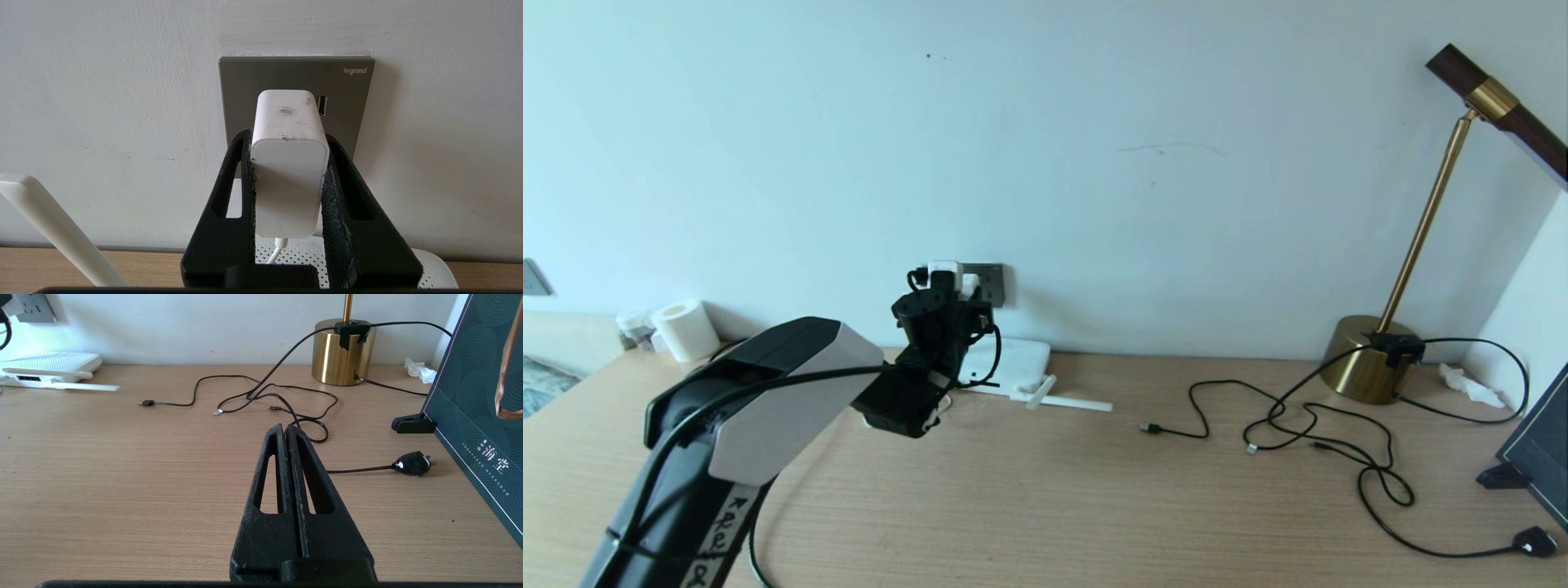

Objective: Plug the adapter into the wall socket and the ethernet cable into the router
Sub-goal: Plug plug into socket

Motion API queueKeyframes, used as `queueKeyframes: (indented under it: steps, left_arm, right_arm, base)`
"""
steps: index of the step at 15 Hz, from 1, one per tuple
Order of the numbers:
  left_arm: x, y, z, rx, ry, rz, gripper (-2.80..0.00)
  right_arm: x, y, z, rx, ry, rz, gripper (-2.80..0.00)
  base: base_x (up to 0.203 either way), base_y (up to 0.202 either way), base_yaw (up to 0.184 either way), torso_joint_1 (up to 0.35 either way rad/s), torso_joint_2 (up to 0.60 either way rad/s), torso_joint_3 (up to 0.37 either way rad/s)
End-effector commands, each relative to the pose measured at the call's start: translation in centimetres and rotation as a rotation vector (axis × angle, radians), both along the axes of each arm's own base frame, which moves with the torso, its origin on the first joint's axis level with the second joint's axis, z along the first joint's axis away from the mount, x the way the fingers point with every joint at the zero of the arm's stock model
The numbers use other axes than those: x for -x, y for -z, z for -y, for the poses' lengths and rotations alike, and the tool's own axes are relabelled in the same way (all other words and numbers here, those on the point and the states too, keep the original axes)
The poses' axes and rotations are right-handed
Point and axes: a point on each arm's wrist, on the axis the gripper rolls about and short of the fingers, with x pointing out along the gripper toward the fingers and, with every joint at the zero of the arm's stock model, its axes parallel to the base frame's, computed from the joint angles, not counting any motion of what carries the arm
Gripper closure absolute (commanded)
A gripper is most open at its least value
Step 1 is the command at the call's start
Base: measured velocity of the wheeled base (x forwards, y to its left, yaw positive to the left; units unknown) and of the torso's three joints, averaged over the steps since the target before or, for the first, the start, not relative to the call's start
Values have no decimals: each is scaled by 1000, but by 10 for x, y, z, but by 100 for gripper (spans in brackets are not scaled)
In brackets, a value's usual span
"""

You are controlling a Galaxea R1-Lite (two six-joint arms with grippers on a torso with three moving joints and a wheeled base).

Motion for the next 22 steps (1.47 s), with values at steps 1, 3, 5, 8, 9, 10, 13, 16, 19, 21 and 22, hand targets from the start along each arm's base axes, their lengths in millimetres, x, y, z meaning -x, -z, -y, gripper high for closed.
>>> queueKeyframes:
  steps: [1,3,5,8,9,10,13,16,19,21,22]
  left_arm:
    - [-1,1,0,1,-2,4,0]
    - [-1,2,0,0,-3,0,0]
    - [-4,1,1,4,-3,8,0]
    - [-5,2,1,1,-5,-2,0]
    - [-5,2,1,2,-6,-3,0]
    - [-5,2,1,2,-6,-3,0]
    - [-5,2,0,4,-7,-2,0]
    - [-5,1,0,3,-8,-2,0]
    - [-6,0,0,4,-7,-3,0]
    - [-7,-2,1,5,-9,1,0]
    - [-7,-3,1,5,-9,0,0]
  right_arm:
    - [-1,3,0,0,0,-10,0]
    - [-1,3,0,0,0,-10,0]
    - [-1,3,0,0,0,-10,0]
    - [-1,3,0,0,0,-11,0]
    - [-1,3,0,0,0,-11,0]
    - [-1,3,0,0,0,-11,0]
    - [-1,3,0,0,0,-10,0]
    - [-1,3,0,0,0,-10,0]
    - [-1,3,0,0,0,-10,0]
    - [-1,3,0,0,0,-10,0]
    - [-1,3,0,0,0,-10,0]
  base:
    - [0,0,0,0,0,0]
    - [0,0,0,0,0,0]
    - [0,0,0,0,0,0]
    - [0,0,0,0,0,0]
    - [0,0,0,0,0,0]
    - [0,0,0,0,0,0]
    - [0,0,0,0,0,0]
    - [0,0,0,0,0,0]
    - [0,0,0,0,0,0]
    - [0,0,0,0,0,0]
    - [0,0,0,0,0,0]
